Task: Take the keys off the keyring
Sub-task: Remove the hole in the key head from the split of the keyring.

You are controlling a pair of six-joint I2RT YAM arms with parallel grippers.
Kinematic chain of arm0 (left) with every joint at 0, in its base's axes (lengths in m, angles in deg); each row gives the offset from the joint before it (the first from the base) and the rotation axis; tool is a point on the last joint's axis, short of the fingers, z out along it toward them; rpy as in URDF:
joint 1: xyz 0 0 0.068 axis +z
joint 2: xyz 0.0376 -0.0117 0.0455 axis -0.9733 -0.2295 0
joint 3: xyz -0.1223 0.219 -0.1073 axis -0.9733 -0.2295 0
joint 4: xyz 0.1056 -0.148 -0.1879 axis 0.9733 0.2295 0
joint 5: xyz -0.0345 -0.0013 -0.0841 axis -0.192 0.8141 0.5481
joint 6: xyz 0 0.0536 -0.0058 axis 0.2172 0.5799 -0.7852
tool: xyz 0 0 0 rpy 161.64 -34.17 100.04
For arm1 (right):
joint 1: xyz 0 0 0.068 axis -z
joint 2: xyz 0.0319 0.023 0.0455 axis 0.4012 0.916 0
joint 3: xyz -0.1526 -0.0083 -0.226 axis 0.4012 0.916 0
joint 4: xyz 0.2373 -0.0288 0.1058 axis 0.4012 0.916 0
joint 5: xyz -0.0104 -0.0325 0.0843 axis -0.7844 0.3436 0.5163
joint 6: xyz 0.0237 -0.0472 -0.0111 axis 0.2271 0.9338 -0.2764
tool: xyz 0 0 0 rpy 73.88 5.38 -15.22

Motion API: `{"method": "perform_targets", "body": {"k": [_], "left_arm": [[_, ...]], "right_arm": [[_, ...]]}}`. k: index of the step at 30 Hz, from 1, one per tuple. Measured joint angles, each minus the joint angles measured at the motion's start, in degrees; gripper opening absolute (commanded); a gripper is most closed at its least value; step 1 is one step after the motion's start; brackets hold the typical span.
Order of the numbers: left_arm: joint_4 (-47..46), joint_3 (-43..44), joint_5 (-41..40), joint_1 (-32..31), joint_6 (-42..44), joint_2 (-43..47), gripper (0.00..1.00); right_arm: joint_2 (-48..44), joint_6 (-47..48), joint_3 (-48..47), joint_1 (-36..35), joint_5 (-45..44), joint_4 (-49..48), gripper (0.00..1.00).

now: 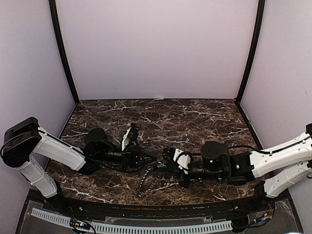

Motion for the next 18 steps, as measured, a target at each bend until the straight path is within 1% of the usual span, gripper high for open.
{"method": "perform_targets", "body": {"k": [4, 11, 18], "left_arm": [[1.81, -0.59, -2.8, 0.15, -1.18, 1.7, 0.0], [3.69, -1.01, -8.72, 0.81, -1.95, 3.28, 0.0], [3.58, -3.1, -11.28, 1.11, -1.99, 3.48, 0.0]], "right_arm": [[3.23, 1.29, -1.97, -1.7, -4.09, 0.28, 0.0], [8.57, 2.99, -5.2, -4.46, -8.09, 0.61, 0.0], [10.34, 2.93, -5.9, -4.61, -11.91, 0.11, 0.0]]}}
